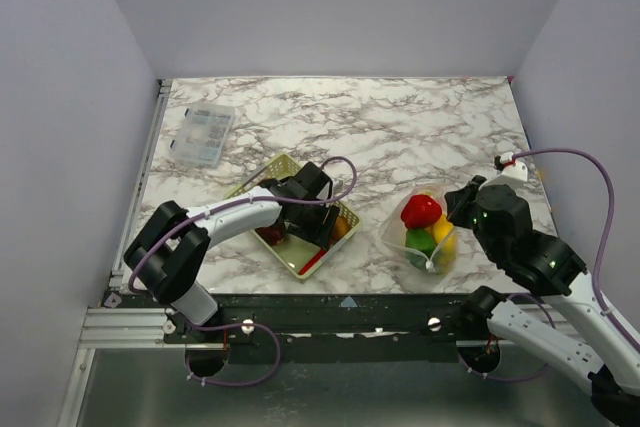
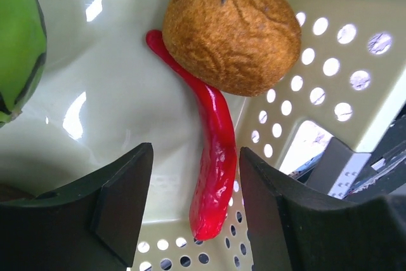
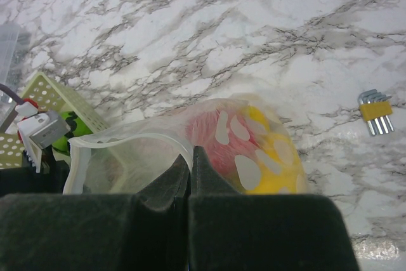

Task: Place the food in the zip-top bag and seal the zipper
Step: Pick up the fake vegetable from the bin.

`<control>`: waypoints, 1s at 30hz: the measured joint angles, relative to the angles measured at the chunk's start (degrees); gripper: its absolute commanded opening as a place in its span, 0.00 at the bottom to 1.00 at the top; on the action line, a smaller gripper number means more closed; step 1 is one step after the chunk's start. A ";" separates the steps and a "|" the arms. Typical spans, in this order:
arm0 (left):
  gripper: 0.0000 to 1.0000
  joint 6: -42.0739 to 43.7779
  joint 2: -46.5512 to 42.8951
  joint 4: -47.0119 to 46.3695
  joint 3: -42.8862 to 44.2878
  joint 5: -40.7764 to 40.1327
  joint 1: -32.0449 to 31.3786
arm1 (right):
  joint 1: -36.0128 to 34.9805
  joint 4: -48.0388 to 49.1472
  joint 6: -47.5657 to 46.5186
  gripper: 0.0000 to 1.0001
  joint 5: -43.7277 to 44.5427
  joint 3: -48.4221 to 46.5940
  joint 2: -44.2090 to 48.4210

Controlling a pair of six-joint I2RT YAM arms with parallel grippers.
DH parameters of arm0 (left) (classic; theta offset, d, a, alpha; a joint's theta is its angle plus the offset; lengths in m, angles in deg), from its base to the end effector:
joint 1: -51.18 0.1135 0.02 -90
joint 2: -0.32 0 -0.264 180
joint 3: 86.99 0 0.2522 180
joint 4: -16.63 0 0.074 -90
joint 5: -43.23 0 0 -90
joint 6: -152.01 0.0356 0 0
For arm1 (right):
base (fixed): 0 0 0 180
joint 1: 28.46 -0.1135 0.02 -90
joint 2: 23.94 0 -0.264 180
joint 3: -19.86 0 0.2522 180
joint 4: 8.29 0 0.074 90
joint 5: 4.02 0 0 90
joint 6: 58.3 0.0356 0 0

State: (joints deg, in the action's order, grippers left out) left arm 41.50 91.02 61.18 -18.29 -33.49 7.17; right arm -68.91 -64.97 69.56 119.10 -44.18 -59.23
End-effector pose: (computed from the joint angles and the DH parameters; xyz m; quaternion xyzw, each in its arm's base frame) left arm 0.2103 -0.2145 0.1833 0.2211 0.9474 -0.2035 0.1103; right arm 0.1019 0.0613 0.3387 0.1283 0.8244 0.1227 0.5374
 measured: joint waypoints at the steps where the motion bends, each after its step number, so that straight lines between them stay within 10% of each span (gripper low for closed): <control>1: 0.58 -0.17 -0.31 -0.17 -0.09 0.00 0.02 | 0.00 0.00 0.00 0.01 0.00 0.00 0.00; 20: 0.19 -4.94 3.15 -1.66 -0.42 -6.03 -3.34 | 0.00 0.28 -0.13 0.01 -0.50 0.11 0.11; 30: 0.07 -3.19 -9.40 2.80 1.11 -8.92 -3.26 | 0.00 0.52 -0.39 0.01 -0.83 0.11 0.11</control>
State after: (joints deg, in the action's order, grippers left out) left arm 38.31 81.62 63.98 -17.17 -42.41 3.92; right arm -68.91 -64.44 69.17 118.27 -44.07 -59.12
